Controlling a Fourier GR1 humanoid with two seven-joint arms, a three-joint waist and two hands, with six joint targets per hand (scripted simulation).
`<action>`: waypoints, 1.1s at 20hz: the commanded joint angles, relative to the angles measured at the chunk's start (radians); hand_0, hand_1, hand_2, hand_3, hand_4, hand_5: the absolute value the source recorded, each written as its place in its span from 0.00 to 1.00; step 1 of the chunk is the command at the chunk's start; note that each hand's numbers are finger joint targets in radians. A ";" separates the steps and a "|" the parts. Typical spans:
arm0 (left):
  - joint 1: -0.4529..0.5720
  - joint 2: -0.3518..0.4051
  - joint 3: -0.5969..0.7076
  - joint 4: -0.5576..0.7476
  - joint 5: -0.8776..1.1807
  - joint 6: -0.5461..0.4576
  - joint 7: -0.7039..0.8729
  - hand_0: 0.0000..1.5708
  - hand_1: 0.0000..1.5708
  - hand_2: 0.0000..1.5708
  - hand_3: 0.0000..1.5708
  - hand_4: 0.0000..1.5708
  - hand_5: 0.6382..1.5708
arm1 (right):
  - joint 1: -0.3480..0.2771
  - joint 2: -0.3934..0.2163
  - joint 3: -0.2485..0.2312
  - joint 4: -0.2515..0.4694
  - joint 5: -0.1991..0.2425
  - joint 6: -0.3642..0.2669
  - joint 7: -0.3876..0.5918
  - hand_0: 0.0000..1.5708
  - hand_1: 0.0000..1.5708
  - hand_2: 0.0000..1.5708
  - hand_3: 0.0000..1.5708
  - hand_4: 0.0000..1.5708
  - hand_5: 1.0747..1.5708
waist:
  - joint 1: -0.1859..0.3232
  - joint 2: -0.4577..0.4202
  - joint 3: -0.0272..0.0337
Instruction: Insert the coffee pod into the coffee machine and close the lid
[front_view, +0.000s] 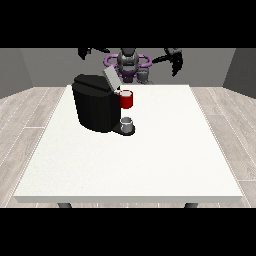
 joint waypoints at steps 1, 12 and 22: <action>0.078 -0.018 -0.052 -0.084 0.049 -0.027 0.001 0.00 0.00 0.00 0.00 0.26 1.00 | -0.030 -0.034 -0.031 0.032 0.007 0.002 -0.036 0.00 0.00 0.00 0.00 0.00 1.00 | 0.061 0.017 0.0006; 0.118 -0.019 -0.176 -0.285 0.192 -0.016 0.116 0.00 0.00 0.00 0.00 0.25 1.00 | -0.226 -0.018 -0.135 0.178 -0.110 -0.015 0.096 0.00 0.00 0.00 0.00 0.06 1.00 | 0.127 0.118 0.0005; 0.263 -0.009 -0.210 -0.554 0.251 0.013 0.208 0.00 0.00 0.00 0.00 0.18 1.00 | -0.296 -0.024 -0.098 0.237 -0.115 0.012 0.112 0.00 0.00 0.00 0.00 0.00 1.00 | 0.074 0.184 0.0003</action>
